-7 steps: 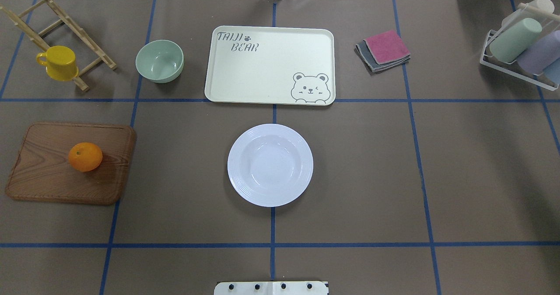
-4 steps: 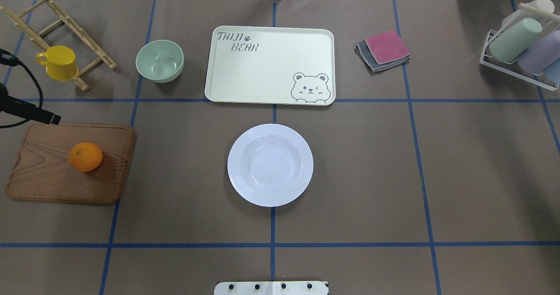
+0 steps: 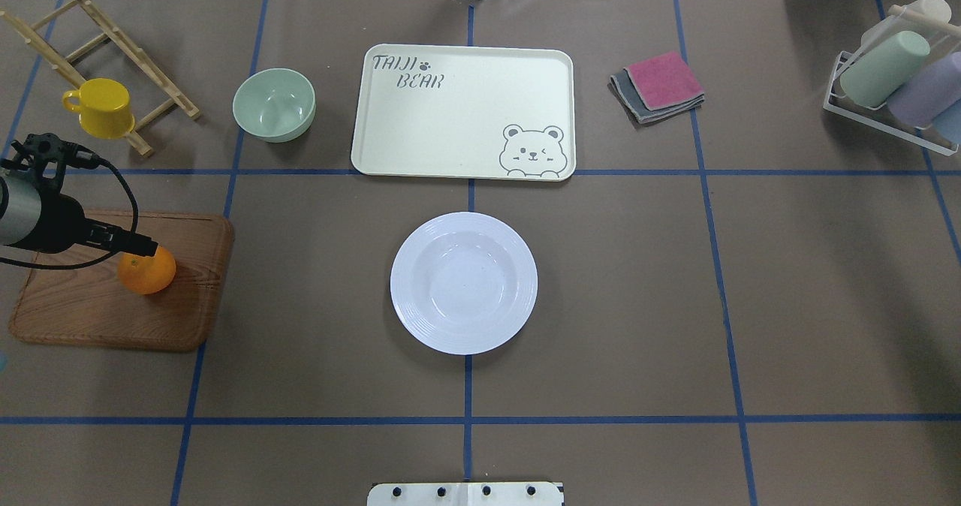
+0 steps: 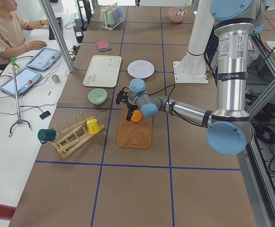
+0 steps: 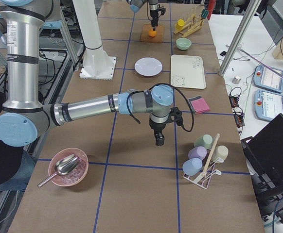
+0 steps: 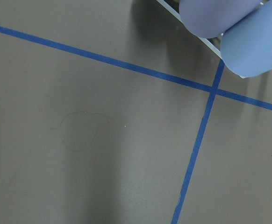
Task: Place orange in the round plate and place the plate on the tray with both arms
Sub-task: 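Reach the left gripper down to the orange on the wooden board and grasp it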
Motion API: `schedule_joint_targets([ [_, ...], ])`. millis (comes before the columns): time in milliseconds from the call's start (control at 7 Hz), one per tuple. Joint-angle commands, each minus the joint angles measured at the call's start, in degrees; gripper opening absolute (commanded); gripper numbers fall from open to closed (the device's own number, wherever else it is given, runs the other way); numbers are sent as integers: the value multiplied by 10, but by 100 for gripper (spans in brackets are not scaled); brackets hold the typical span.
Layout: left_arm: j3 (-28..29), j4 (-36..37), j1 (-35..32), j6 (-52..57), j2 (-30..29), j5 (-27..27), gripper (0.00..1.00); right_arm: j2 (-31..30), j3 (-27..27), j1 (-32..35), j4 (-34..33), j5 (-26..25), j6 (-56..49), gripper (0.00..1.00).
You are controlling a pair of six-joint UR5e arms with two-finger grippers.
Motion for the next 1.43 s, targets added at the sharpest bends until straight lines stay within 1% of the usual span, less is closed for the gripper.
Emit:
schedule_joint_targets([
  [0, -2, 0, 15, -39, -3, -1, 100, 0, 0, 0, -1, 0, 0, 100],
  [143, 1, 0, 30, -44, -4, 3, 100, 0, -1, -1, 0, -1, 0, 100],
  [714, 4, 0, 43, -44, 1, 19, 99, 0, -1, 0, -1, -1, 0, 100],
  [857, 5, 0, 44, -42, 0, 20, 90, 0, -3, -1, -1, -1, 0, 100],
  [1000, 4, 0, 44, -40, -4, 20, 35, 0, -3, -1, -1, -1, 1, 100],
  [1143, -13, 1, 42, -39, -5, 16, 0, 0, -3, 0, -1, -1, 1, 100],
  [1286, -51, 21, 42, -43, -10, 2, 0, 0, -3, 0, -1, -1, 1, 100],
])
